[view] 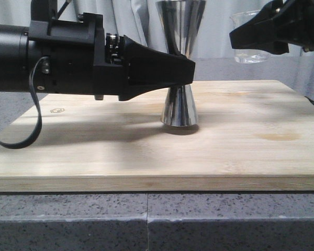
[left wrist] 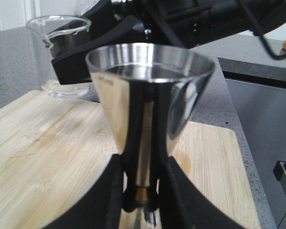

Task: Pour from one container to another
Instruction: 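Tilt the beaker upright and carry it away from the jigger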

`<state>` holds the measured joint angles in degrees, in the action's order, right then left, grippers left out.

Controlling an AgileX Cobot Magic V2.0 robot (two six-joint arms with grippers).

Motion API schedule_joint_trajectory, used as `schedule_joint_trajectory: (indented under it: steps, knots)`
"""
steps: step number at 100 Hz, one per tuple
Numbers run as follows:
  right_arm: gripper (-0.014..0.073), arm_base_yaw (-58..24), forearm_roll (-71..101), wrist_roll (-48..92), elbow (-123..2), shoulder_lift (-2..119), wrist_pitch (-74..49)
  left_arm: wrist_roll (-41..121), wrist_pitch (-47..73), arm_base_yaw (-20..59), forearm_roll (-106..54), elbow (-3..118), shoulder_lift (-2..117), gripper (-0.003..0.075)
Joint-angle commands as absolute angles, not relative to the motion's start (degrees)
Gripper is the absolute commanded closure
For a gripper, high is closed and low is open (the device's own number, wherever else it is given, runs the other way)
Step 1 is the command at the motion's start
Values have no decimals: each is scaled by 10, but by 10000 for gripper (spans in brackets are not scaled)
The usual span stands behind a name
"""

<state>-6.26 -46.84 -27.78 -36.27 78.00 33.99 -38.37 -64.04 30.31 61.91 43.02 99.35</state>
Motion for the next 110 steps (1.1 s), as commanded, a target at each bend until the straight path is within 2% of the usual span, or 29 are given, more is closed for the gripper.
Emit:
schedule_joint_trajectory:
  steps: [1,23,110]
  knots:
    - [462,-41,-455,-264,-375,785,427,-388,-688,303,593,446,965,739]
    - [462,6,-460,-256,-375,825,511,-388,-688,303,593,446,965,739]
    - [462,14,-429,-160,-375,897,541,-388,-688,303,594,446,965,739]
